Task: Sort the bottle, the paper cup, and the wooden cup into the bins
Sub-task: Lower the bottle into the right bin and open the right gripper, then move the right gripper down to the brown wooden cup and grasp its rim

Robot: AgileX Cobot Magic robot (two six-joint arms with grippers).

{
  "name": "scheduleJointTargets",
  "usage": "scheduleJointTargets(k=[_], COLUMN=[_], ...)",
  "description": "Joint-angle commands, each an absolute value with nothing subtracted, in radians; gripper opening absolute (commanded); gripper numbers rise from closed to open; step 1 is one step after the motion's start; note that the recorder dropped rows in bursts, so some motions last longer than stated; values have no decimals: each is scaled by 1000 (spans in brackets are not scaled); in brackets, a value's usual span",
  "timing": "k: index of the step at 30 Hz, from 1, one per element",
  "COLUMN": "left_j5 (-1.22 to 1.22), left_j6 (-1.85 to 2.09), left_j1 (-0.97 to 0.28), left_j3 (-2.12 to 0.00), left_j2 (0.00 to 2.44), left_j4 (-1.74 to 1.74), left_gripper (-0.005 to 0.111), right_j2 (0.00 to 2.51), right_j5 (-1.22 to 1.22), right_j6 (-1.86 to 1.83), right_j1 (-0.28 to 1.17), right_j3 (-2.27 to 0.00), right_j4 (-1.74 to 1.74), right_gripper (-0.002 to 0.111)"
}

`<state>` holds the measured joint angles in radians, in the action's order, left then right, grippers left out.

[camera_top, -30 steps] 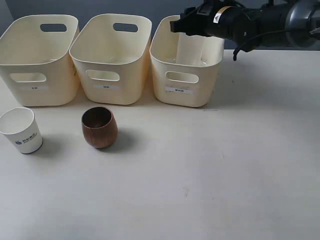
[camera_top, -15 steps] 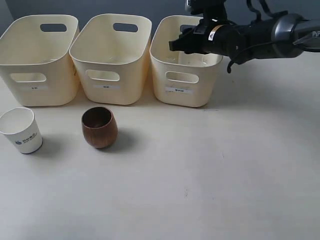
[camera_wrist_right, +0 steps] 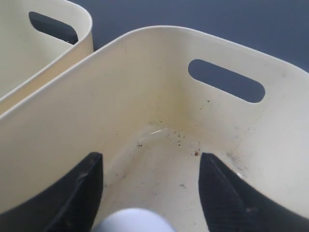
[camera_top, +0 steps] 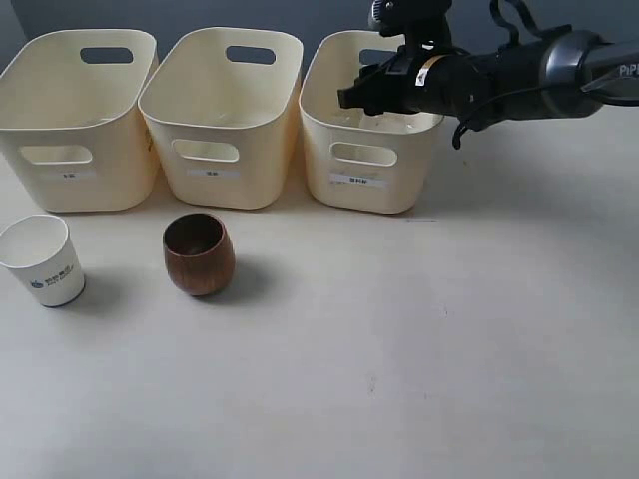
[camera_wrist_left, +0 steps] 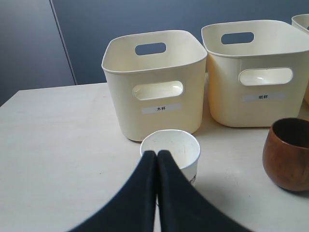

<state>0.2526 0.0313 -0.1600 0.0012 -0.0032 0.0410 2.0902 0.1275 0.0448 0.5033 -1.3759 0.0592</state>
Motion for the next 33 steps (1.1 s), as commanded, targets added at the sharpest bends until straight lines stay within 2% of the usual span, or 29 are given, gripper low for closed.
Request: scheduleJointTargets(k=[1,15,20,23,27,33], left_j5=[239,239,239,239,239,239], left_j6=[28,28,28,28,28,28], left_j1=[-163,-163,-163,-163,-163,-163], left_j3=[0,0,0,0,0,0], left_j2=[0,0,0,0,0,0], left_j4=[43,43,43,43,43,43], left_gripper=[0,0,0,0,0,0], right_j2=[2086,1890,1809,1779,1773,1773], right_j5=[134,79,-61,-132,-244,-357], right_j6=[46,46,32,-37,-239,-683], right_j1=[497,523,637,733,848,910], right_j3=[-1383,-1383,-1383,-1383,-1383,-1383], right_j4=[65,147,412,451,346,-143], right_gripper=[57,57,57,57,57,57])
